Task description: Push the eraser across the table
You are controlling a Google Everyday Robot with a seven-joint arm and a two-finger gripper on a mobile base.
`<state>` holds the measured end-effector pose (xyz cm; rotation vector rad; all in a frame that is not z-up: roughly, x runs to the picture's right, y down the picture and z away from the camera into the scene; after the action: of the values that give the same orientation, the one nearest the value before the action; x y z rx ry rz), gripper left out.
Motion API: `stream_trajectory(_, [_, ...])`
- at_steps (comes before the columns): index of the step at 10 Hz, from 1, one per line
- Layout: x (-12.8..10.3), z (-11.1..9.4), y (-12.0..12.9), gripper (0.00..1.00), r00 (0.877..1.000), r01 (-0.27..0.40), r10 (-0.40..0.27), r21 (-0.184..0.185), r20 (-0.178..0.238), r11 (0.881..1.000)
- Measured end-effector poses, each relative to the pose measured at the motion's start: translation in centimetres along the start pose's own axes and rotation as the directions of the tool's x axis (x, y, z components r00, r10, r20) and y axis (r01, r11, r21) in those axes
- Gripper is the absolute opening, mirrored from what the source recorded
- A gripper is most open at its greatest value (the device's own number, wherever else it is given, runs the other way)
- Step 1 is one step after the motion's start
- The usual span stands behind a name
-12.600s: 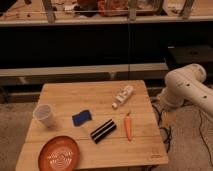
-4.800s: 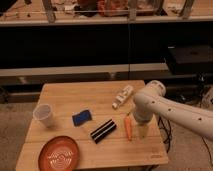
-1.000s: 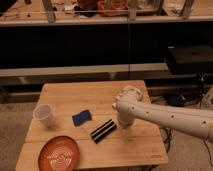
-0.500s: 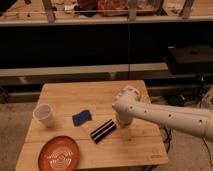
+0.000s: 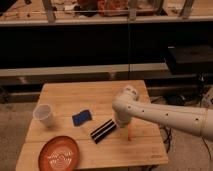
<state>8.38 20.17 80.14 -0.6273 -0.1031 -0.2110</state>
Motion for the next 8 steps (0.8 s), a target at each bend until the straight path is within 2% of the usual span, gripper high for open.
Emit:
stream_trajectory(1, [0.0, -0.2, 0.2, 0.8, 1.0, 0.006, -0.006, -0.005, 0.013, 1.0])
stream_trajectory(3, [0.1, -0.3, 2.3, 0.8, 0.998, 0.022, -0.019, -0.046, 0.055, 0.999])
stream_trajectory(5, [0.1, 0.5, 3.8, 0.77, 0.996, 0.036, -0.029, -0.08, 0.08, 0.996])
stream_trajectory(6, [-0.2, 1.1, 4.5, 0.67, 0.995, 0.052, -0.044, -0.09, 0.095, 0.995])
stream_trajectory(8, [-0.6, 1.5, 5.7, 0.49, 0.99, 0.085, -0.074, -0.086, 0.119, 0.993])
